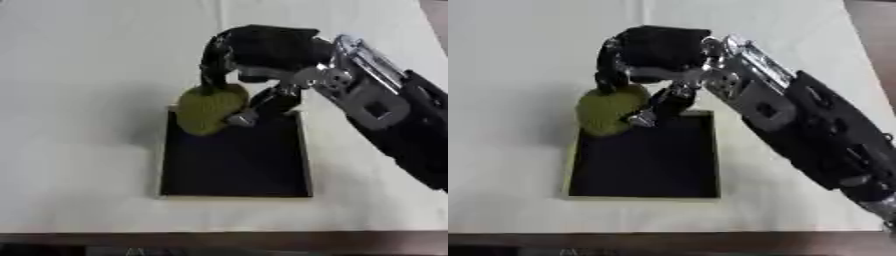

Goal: Pick up objects on the table and place them in the box.

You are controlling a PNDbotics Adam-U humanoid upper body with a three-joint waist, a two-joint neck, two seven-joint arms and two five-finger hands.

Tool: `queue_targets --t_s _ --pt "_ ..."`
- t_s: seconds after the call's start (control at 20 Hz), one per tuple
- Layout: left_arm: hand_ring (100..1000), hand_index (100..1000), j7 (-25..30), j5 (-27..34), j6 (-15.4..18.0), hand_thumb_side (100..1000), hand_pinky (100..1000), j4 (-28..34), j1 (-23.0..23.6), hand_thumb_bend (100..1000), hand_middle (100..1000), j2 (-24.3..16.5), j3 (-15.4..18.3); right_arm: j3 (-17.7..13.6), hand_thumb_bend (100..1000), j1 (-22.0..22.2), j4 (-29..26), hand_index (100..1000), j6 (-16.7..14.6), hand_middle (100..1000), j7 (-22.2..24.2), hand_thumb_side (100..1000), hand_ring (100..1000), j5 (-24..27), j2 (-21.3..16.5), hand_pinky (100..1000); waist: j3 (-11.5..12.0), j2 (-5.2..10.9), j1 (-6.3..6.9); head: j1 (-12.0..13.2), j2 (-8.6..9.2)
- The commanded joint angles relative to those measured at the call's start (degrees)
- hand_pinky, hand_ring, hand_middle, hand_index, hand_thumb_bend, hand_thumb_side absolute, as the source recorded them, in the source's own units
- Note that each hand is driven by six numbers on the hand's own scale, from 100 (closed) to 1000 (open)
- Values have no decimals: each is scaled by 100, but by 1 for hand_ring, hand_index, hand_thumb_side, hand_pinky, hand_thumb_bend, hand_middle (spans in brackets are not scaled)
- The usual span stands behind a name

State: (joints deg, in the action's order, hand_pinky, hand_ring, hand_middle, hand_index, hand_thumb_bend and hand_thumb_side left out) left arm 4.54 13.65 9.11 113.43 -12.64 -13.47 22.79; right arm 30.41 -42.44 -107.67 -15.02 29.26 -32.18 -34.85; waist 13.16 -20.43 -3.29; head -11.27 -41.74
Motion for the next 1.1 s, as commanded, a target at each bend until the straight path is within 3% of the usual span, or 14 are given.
queue_targets --t_s 0.05,0.25,0.35,0.4,0.6,0.85,1.1 --pt "746 757 12 18 9 610 697 116 -56 100 764 -71 8 -102 100 114 -379 554 278 384 214 145 499 5 -33 755 15 112 33 -24 17" --pt "746 757 21 24 4 610 697 116 -75 100 764 -66 -4 -87 100 300 -514 589 496 425 367 163 526 -31 -25 751 12 117 35 -25 34" --pt "746 757 25 26 4 610 697 116 -77 100 765 -66 -7 -33 100 357 -476 633 456 477 471 152 568 -118 -36 754 15 117 37 -24 37" --pt "746 757 26 28 5 611 697 116 -77 100 765 -67 -8 -7 115 381 -436 674 414 528 539 100 609 -164 -36 767 18 117 39 -25 36" --pt "747 757 28 30 6 610 697 116 -78 100 765 -66 -8 5 165 421 -317 751 287 661 769 100 708 -291 -23 802 19 116 40 -18 31" --pt "747 757 27 25 4 610 697 116 -77 100 765 -64 -3 -46 158 462 -285 814 286 763 879 100 766 -396 -35 841 23 117 35 -10 37" --pt "748 756 18 19 1 610 697 116 -72 100 765 -67 6 -170 148 524 -353 851 276 815 821 236 802 -351 -73 854 9 127 28 8 35"
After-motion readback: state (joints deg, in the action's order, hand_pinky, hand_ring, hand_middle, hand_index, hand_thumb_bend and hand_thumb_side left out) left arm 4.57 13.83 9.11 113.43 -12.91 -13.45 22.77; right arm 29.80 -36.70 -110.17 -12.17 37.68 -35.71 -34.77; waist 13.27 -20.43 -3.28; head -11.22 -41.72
